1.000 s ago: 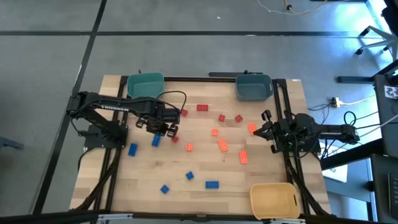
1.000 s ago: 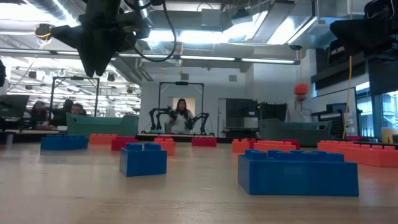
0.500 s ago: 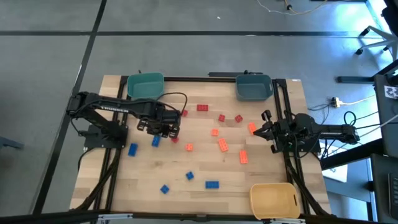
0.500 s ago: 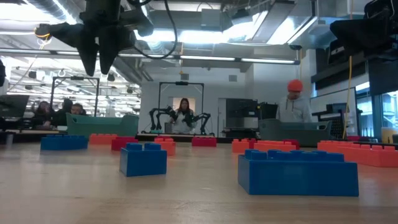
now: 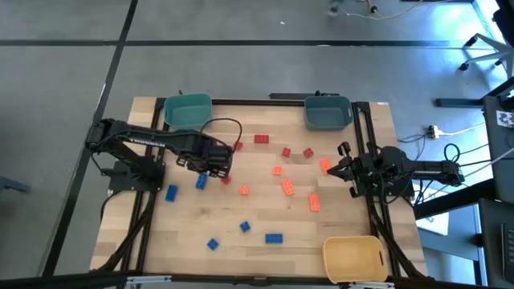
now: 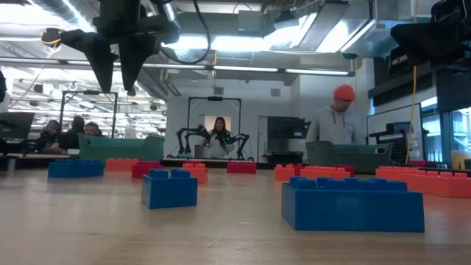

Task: Sort & place blocks by color
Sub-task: Put the blue game piece into the green bin

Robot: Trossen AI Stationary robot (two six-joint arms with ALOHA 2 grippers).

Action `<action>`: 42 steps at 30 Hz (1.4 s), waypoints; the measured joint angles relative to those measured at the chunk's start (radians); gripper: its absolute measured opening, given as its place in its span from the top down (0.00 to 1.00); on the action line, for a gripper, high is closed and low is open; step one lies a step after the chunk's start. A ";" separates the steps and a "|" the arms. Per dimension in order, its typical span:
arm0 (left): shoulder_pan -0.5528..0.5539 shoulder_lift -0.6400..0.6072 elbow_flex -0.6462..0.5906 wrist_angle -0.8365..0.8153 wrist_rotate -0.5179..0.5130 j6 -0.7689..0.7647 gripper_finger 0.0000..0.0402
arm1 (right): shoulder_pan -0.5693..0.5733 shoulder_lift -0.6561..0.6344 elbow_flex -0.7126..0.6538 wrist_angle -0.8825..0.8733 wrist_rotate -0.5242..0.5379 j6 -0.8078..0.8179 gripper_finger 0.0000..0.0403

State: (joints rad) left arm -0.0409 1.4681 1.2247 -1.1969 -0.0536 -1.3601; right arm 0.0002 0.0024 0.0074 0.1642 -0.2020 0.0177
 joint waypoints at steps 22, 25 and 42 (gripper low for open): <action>-0.006 -0.001 -0.163 0.079 0.067 -0.019 0.54 | 0.000 0.000 0.000 0.000 0.000 0.000 0.94; -0.006 -0.001 -0.178 0.085 0.044 -0.018 0.54 | 0.000 0.000 0.000 0.000 0.000 0.000 0.94; -0.007 0.000 -0.330 0.267 0.057 -0.017 0.54 | -0.003 0.000 0.000 0.000 0.096 -0.076 0.94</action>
State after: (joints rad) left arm -0.0475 1.4677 0.8945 -0.9302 0.0035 -1.3775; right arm -0.0029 0.0021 0.0071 0.1646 -0.1059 -0.0580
